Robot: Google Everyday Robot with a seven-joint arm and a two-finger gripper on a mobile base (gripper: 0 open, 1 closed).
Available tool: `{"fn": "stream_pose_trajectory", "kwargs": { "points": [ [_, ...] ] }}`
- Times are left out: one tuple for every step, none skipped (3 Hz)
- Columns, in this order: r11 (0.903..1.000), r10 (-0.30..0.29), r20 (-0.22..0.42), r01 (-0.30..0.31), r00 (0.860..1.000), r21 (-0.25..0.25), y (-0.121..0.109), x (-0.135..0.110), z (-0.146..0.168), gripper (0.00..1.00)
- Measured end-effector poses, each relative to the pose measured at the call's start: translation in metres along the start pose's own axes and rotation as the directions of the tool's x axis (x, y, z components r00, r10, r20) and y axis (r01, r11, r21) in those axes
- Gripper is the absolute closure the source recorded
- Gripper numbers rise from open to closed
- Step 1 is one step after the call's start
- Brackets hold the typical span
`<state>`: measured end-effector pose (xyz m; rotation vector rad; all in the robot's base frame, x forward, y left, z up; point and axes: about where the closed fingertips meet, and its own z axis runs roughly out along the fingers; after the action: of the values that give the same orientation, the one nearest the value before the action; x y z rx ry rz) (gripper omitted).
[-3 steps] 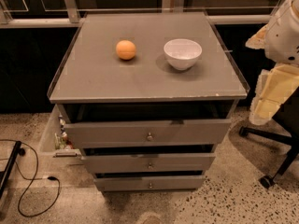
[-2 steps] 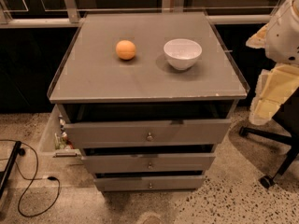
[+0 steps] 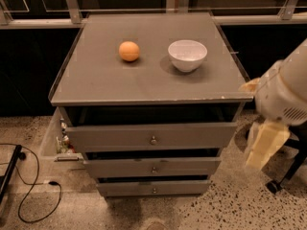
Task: Open bottom drawer
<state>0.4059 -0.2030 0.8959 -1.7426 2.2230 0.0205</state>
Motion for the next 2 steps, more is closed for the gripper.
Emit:
{"fn": "stream_pose_trajectory", "kwargs": {
  "points": [
    [0.9992,-0.012,0.035,0.013,0.999,-0.039,0.033,0.018,0.053,0.00],
    [0.9967,-0.043,0.095,0.049,0.995,-0.064,0.065,0.042,0.118,0.00]
  ]
}}
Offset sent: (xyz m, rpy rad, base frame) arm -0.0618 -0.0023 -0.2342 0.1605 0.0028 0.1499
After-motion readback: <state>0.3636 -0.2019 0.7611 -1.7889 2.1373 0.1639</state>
